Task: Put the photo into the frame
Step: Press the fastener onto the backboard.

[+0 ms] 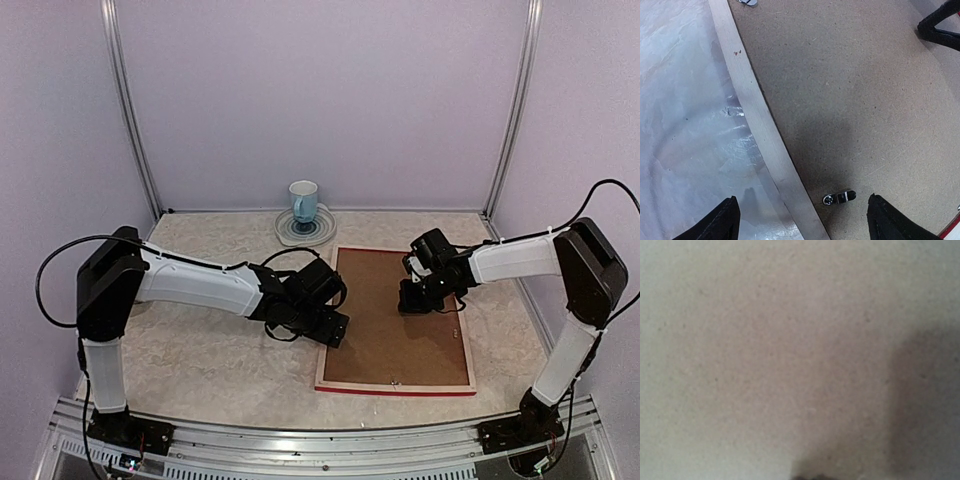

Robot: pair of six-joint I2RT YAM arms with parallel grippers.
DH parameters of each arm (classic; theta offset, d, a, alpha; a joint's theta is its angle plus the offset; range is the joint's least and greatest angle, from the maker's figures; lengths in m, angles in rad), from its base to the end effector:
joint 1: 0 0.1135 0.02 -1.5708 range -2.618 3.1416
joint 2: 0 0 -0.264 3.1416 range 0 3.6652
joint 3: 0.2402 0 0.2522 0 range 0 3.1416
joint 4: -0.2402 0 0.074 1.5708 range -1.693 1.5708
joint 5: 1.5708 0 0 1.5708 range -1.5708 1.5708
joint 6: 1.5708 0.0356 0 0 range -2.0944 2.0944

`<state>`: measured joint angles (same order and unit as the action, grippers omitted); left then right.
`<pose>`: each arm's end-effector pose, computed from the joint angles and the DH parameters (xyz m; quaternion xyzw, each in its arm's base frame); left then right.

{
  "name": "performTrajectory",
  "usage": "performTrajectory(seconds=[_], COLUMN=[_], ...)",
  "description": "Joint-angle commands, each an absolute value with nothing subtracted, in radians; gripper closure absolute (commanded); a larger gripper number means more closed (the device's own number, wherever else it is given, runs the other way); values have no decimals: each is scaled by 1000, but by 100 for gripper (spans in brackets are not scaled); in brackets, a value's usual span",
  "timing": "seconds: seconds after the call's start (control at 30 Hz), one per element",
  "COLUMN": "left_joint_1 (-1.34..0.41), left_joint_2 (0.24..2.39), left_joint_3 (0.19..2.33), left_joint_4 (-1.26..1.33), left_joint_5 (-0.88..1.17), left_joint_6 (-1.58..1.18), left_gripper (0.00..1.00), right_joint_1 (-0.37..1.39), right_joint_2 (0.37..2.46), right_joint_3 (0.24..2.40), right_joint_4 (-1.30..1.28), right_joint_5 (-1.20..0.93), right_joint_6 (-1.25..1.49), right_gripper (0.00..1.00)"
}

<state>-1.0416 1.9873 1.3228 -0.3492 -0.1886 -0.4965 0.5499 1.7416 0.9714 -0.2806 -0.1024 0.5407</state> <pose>0.2149 -0.3542 0.1586 0.2327 0.9288 -0.1253 0.2597 0.2853 0.1791 0.1512 -0.0176 0.9651 0.1754 0.1939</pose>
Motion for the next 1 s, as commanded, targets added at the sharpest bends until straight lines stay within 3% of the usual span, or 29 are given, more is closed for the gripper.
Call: performTrajectory(seconds=[0.0, 0.5, 0.97], left_joint_1=[-1044, -1041, -1018], left_joint_2=[1994, 2053, 1948], left_joint_3=[1322, 1315, 1268], left_joint_4=[-366, -355, -253], left_joint_5=[-217, -227, -129], left_joint_6=[-492, -492, -495], left_gripper=[13, 16, 18], right_joint_1=[561, 560, 561], right_joint_2=[1770, 1758, 1767], right_joint_3=[963, 973, 998], right_joint_4=[-302, -321, -339], right_joint_5=[-107, -91, -86], right_joint_6=[546, 542, 534], right_gripper=[90, 90, 90])
